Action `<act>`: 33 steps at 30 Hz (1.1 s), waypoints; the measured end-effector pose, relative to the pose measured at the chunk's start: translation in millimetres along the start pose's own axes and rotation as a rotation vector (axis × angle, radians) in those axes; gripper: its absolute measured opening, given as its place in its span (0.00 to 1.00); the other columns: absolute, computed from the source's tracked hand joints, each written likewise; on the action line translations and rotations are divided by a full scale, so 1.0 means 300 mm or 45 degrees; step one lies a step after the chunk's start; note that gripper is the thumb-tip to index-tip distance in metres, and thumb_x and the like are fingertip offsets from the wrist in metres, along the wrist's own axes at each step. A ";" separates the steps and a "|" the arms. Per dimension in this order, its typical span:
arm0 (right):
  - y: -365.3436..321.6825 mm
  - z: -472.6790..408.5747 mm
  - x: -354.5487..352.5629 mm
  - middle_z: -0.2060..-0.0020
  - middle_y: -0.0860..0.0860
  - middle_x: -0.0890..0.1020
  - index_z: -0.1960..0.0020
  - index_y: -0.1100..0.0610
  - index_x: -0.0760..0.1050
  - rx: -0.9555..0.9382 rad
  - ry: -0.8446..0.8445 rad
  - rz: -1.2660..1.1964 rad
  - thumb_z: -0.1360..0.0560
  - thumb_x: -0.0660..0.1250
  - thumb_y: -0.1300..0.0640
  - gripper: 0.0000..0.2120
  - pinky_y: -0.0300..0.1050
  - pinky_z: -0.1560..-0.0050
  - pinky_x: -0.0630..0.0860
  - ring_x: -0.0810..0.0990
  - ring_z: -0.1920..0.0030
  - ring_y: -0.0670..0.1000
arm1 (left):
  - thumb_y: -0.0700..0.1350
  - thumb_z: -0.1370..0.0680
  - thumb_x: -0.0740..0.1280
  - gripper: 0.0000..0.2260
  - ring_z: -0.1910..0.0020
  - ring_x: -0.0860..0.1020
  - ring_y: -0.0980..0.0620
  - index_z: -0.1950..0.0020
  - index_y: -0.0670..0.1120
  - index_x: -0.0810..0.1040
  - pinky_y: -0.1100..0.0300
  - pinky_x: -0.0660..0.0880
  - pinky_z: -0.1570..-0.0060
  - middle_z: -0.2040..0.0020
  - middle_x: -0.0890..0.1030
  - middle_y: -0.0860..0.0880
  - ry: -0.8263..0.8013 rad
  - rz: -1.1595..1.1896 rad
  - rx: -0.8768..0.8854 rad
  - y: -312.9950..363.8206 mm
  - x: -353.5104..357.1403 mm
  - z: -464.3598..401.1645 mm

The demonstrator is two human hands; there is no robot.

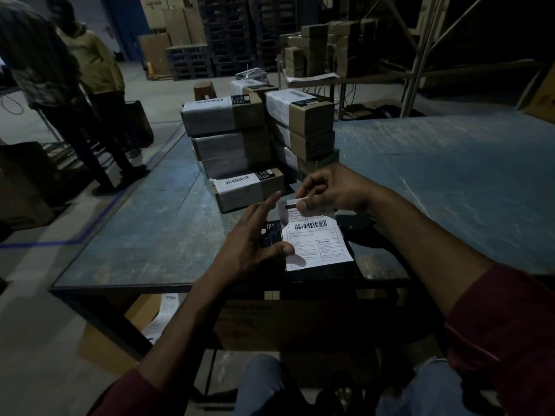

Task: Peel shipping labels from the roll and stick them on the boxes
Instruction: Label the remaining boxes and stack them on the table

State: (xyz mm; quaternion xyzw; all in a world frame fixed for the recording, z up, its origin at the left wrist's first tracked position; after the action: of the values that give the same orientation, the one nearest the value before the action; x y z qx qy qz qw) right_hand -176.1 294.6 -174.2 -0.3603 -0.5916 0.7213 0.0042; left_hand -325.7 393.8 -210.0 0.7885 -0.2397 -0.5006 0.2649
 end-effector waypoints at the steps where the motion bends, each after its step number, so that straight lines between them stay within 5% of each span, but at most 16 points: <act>1: -0.003 0.004 -0.004 0.55 0.51 0.88 0.48 0.55 0.84 -0.011 0.010 -0.005 0.28 0.79 0.57 0.10 0.45 0.52 0.81 0.88 0.53 0.48 | 0.81 0.30 0.60 0.48 0.33 0.75 0.50 0.16 0.60 0.55 0.49 0.79 0.38 0.23 0.68 0.48 0.005 0.016 0.003 0.000 0.001 0.000; 5: -0.033 0.021 -0.021 0.55 0.53 0.88 0.48 0.58 0.83 -0.084 0.023 -0.035 0.28 0.78 0.60 0.10 0.42 0.55 0.83 0.88 0.53 0.49 | 0.79 0.28 0.61 0.44 0.35 0.77 0.48 0.17 0.65 0.50 0.44 0.80 0.39 0.23 0.69 0.47 0.013 0.073 0.039 -0.007 0.002 -0.007; 10: -0.082 0.044 -0.041 0.55 0.53 0.88 0.49 0.56 0.83 -0.137 -0.004 -0.055 0.34 0.78 0.53 0.15 0.49 0.53 0.83 0.88 0.53 0.51 | 0.80 0.27 0.57 0.44 0.36 0.78 0.51 0.17 0.66 0.47 0.58 0.78 0.42 0.23 0.70 0.48 0.021 0.074 0.028 0.000 -0.003 0.004; 14: -0.113 0.065 -0.049 0.55 0.53 0.88 0.49 0.57 0.83 -0.166 -0.043 -0.052 0.32 0.78 0.53 0.15 0.51 0.53 0.83 0.88 0.53 0.53 | 0.82 0.28 0.49 0.44 0.34 0.77 0.51 0.16 0.63 0.49 0.52 0.79 0.40 0.24 0.71 0.49 0.019 0.098 -0.018 0.001 -0.006 0.014; 18: -0.139 0.075 -0.105 0.56 0.51 0.88 0.49 0.59 0.82 -0.167 -0.004 -0.164 0.29 0.77 0.57 0.10 0.38 0.63 0.80 0.87 0.55 0.48 | 0.84 0.30 0.46 0.47 0.33 0.76 0.53 0.15 0.63 0.49 0.53 0.76 0.37 0.27 0.76 0.48 -0.005 0.121 -0.038 0.007 0.001 0.013; 22: -0.131 0.049 -0.098 0.57 0.53 0.88 0.47 0.62 0.82 -0.105 -0.069 -0.132 0.27 0.76 0.63 0.10 0.34 0.64 0.79 0.88 0.57 0.48 | 0.84 0.31 0.43 0.47 0.41 0.75 0.72 0.16 0.63 0.51 0.68 0.72 0.44 0.32 0.78 0.53 -0.010 0.131 -0.063 0.020 -0.003 0.009; 24: -0.098 0.023 -0.073 0.57 0.54 0.88 0.47 0.62 0.83 -0.063 -0.083 -0.124 0.28 0.76 0.64 0.10 0.33 0.66 0.78 0.87 0.58 0.46 | 0.85 0.31 0.43 0.48 0.42 0.75 0.72 0.16 0.62 0.55 0.69 0.71 0.47 0.32 0.80 0.52 -0.010 0.180 -0.099 0.024 -0.006 0.005; 28: -0.022 -0.043 -0.043 0.53 0.56 0.88 0.46 0.62 0.83 0.024 -0.077 -0.223 0.28 0.77 0.63 0.11 0.37 0.58 0.81 0.88 0.52 0.50 | 0.85 0.32 0.43 0.47 0.41 0.77 0.64 0.17 0.63 0.56 0.71 0.70 0.48 0.31 0.80 0.49 0.015 0.239 -0.166 0.024 -0.014 0.005; 33: 0.046 -0.100 0.005 0.50 0.57 0.88 0.46 0.60 0.84 0.076 -0.144 -0.171 0.29 0.79 0.59 0.13 0.48 0.48 0.84 0.88 0.48 0.53 | 0.85 0.32 0.43 0.47 0.47 0.73 0.79 0.18 0.64 0.56 0.77 0.67 0.48 0.28 0.78 0.52 0.044 0.242 -0.193 0.028 -0.017 0.008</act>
State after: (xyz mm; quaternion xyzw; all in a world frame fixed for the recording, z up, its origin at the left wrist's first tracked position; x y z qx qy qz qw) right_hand -155.7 316.5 -188.0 -0.2781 -0.5920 0.7558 0.0301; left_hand -330.8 390.4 -201.9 0.7485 -0.2702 -0.4762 0.3740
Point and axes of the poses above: each hand's wrist, its own z-axis away from the middle knuckle, its own x-axis out of the palm, y = z × x, the point moved 10 cm from there along -z, towards the middle knuckle
